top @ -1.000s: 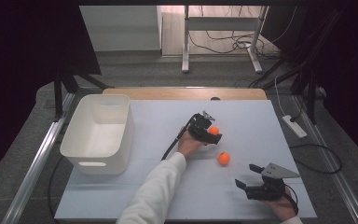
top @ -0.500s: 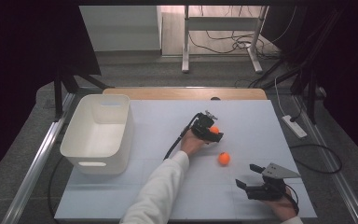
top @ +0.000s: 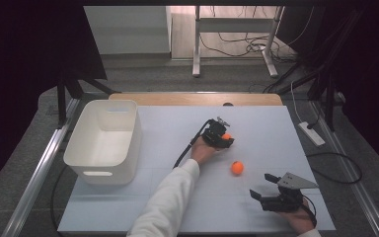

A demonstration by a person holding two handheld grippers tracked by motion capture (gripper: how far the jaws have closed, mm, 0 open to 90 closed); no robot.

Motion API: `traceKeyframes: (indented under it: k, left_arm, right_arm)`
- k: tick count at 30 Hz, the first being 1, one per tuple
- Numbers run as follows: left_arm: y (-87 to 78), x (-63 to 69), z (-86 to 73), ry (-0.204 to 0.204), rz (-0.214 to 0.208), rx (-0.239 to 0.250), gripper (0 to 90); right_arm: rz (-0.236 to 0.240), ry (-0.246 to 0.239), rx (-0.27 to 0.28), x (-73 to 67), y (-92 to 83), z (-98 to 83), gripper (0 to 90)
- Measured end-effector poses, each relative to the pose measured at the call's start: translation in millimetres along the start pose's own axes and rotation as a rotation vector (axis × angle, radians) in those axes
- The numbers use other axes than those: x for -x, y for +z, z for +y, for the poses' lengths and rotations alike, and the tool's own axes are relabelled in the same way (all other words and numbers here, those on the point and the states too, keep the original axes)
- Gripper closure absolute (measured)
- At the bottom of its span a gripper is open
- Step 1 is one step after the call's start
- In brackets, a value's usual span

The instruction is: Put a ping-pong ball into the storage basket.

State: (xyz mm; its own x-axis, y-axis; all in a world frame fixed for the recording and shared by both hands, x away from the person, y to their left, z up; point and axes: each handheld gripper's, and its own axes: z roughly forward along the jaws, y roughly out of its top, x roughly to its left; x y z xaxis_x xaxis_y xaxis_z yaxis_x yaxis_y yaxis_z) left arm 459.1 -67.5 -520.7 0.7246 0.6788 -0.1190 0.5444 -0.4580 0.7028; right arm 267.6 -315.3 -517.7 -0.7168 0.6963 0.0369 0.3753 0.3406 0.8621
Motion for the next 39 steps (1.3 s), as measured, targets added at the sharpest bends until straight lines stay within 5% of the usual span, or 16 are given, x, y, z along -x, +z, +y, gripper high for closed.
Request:
traceKeyframes:
  k: [21, 39]
  left_arm:
    - [-30.4, 10.1, 7.9, 0.024, -0.017, 0.072, 50.7]
    - [-44.9, 10.9, 0.0, 0.024, -0.017, 0.088, 50.7]
  right_arm:
    - [-0.005, -0.003, 0.003, 0.0, -0.2, 0.3, 14.4]
    - [-0.008, -0.005, 0.000, -0.2, 0.4, 0.4, 14.5]
